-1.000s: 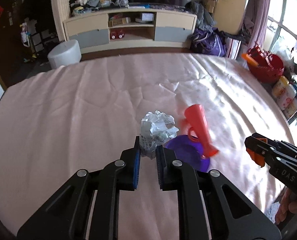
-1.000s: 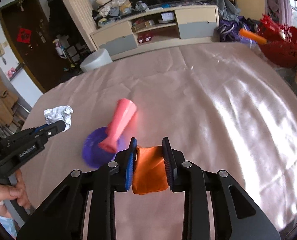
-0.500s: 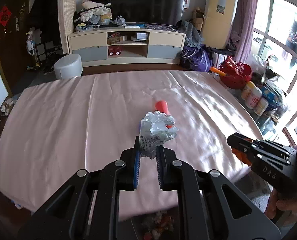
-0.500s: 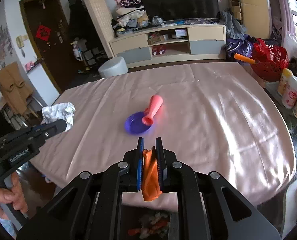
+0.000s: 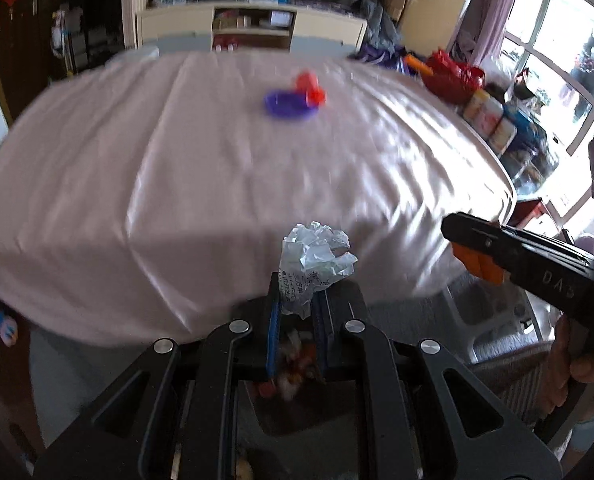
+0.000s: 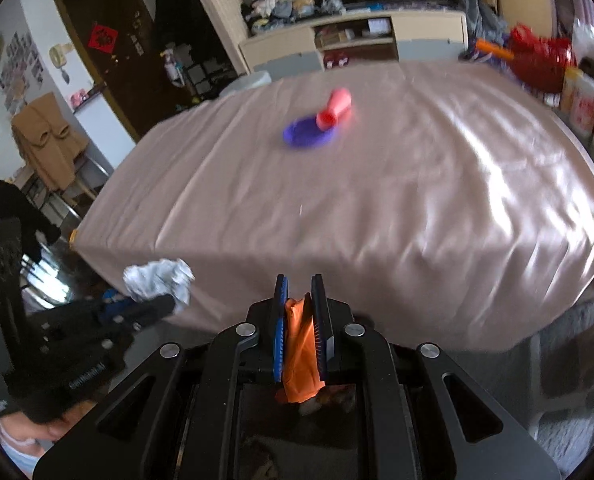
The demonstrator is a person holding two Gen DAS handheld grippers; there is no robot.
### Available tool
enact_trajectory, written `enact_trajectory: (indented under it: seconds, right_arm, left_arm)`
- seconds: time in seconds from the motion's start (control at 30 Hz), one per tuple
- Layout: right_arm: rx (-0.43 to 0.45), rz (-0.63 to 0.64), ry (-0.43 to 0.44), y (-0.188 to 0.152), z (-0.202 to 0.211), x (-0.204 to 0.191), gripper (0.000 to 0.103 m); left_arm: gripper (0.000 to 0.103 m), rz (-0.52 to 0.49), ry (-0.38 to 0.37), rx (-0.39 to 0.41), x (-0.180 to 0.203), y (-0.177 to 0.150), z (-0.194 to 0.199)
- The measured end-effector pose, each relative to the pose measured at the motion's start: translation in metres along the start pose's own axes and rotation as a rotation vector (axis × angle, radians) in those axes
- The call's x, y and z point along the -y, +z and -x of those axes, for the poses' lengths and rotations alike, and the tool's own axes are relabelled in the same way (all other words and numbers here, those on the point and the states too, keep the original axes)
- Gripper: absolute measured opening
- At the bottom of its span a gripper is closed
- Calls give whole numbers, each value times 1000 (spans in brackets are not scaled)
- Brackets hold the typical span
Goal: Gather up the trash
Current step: 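Carry both items over the black bin and open both tools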
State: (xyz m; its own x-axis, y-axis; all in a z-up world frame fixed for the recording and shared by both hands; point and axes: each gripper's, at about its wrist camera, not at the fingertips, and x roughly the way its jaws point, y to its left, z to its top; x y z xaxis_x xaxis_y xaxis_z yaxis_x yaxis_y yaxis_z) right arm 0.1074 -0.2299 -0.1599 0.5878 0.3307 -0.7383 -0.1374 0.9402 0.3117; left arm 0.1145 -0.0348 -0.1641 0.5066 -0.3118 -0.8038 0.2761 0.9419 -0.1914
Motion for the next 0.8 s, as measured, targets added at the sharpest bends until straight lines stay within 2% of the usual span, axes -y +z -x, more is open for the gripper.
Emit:
enact_trajectory:
  seconds: [0.1,0.43,0.53,0.7,0.8]
  right_arm:
    - [-41,-13,-3,-21,-13,-1,13]
    - [-209,-63,-39,-85,-71,9,15]
    - [-248,-66,-50,-95,-84,9,16]
    - [-272,-75,-64,-97,-92,12,18]
    - [-276,-75,-71,-97,-95,12,33]
  left_arm:
    - [13,13,-32,-26,-3,-24,-14]
    - [14,43,-45,-191,-17,-94,-71]
    - [14,42,-54,-232,-20,-104,-85]
    - [16,31,-68,-249,-16,-106,-92]
    - [28,20,-68,-249,-11,-106,-92]
